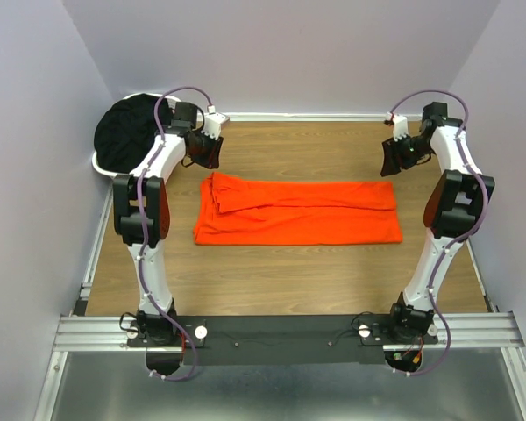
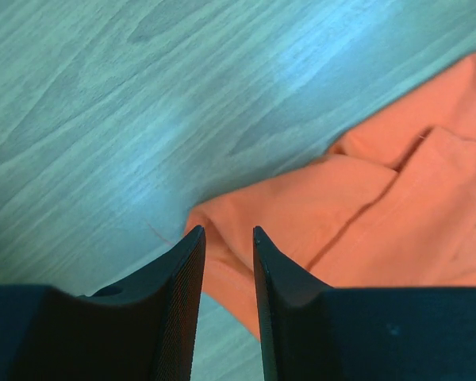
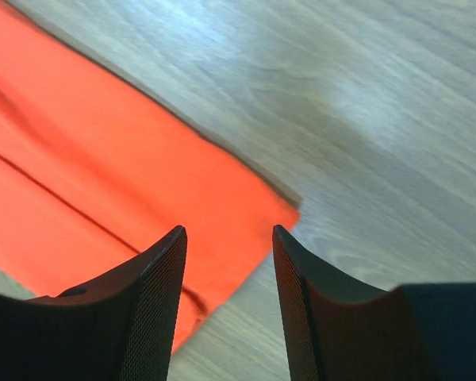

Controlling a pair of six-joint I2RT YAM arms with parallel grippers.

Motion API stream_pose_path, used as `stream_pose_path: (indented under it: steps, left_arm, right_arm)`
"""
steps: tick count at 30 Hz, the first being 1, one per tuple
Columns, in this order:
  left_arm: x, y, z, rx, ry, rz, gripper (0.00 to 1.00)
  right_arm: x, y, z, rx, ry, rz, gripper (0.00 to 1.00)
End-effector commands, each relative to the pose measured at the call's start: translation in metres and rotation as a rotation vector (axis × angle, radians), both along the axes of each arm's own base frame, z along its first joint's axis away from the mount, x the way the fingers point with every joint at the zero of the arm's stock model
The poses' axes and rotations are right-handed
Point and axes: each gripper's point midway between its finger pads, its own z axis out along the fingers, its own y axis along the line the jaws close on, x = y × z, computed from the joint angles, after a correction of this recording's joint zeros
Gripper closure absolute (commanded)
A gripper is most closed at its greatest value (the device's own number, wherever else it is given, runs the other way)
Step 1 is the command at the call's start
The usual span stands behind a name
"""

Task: Fold and stack the t-shirts
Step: Fold the tshirt

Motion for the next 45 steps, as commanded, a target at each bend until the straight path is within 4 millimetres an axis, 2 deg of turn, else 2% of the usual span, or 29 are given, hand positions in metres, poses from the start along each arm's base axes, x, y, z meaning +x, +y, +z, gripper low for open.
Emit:
stream_pose_path:
  steps: [1, 7, 10, 17, 21, 25, 26, 27, 28, 30, 34, 38, 42, 45]
  left_arm:
    - [0.005, 0.005, -0.01, -0.005, 0.045, 0.042, 0.62]
    - [-0.016, 0.006, -0.034, -0.003, 0.115, 0.039, 0.6]
    - [-0.026, 0.005, -0.041, -0.008, 0.136, 0.03, 0.57]
    - [-0.04, 0.005, -0.054, -0.011, 0.181, 0.027, 0.57]
    - [-0.04, 0.004, -0.043, -0.018, 0.158, 0.026, 0.67]
    - [-0.042, 0.005, -0.028, -0.015, 0.119, 0.03, 0.7]
    - [-0.045, 0.005, -0.024, -0.016, 0.114, 0.027, 0.73]
    - [-0.045, 0.006, -0.023, -0.014, 0.111, 0.031, 0.84]
    - [-0.047, 0.007, -0.022, -0.013, 0.111, 0.031, 0.91]
    - [-0.052, 0.008, -0.018, -0.01, 0.112, 0.033, 1.0]
    - [-0.07, 0.009, -0.017, -0.009, 0.134, 0.036, 1.0]
    - [-0.1, 0.012, -0.039, -0.002, 0.222, 0.04, 1.0]
    - [-0.121, 0.016, -0.056, 0.013, 0.271, 0.052, 1.0]
    - [-0.124, 0.016, -0.062, 0.012, 0.279, 0.066, 1.0]
  right_arm:
    - [-0.012, 0.029, 0.001, 0.073, 0.057, 0.026, 0.46]
    - [-0.013, 0.028, -0.001, 0.063, 0.063, 0.027, 0.47]
    - [-0.013, 0.028, -0.001, 0.058, 0.063, 0.028, 0.48]
    - [-0.012, 0.025, -0.002, 0.045, 0.06, 0.03, 0.49]
    - [-0.012, 0.025, -0.004, 0.041, 0.063, 0.03, 0.5]
    - [-0.013, 0.024, -0.005, 0.038, 0.064, 0.034, 0.5]
    - [-0.013, 0.024, -0.005, 0.037, 0.065, 0.033, 0.5]
    - [-0.013, 0.024, -0.005, 0.036, 0.065, 0.033, 0.5]
    - [-0.013, 0.024, -0.005, 0.035, 0.064, 0.034, 0.5]
    - [-0.013, 0.024, -0.005, 0.033, 0.064, 0.035, 0.5]
    - [-0.014, 0.022, -0.006, 0.024, 0.065, 0.039, 0.51]
    - [-0.015, 0.02, -0.007, 0.012, 0.065, 0.043, 0.53]
    - [-0.016, 0.019, -0.009, 0.005, 0.069, 0.046, 0.53]
    - [-0.017, 0.019, -0.011, 0.004, 0.074, 0.048, 0.54]
